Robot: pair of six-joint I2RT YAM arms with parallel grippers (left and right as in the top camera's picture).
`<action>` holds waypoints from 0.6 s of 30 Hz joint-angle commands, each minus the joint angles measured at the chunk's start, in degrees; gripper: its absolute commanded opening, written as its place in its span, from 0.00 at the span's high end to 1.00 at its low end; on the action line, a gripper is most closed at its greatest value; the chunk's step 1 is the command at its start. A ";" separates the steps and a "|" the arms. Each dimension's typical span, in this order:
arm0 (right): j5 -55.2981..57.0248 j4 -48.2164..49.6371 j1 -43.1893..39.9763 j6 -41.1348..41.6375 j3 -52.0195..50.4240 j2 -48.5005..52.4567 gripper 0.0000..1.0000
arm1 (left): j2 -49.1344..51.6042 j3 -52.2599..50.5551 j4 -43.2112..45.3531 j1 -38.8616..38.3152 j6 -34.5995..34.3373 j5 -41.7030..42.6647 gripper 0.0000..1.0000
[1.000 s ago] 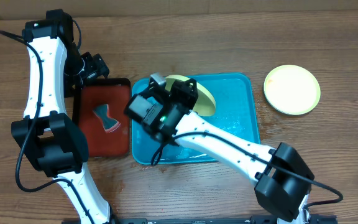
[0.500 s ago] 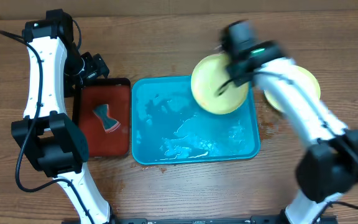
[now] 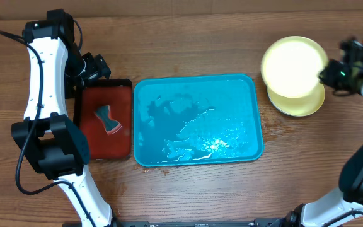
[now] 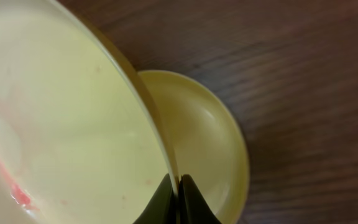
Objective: Clean dirty plates on tray and stack at the side
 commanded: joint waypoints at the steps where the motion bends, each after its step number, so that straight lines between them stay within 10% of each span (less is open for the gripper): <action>1: -2.71 4.35 -3.58 10.51 -4.61 -0.79 0.96 | -1.14 0.33 0.02 -0.39 0.46 0.37 0.00; 18: 1.49 10.38 -3.34 14.60 -12.39 -0.15 0.96 | -1.14 0.33 0.02 -0.39 0.46 0.37 0.00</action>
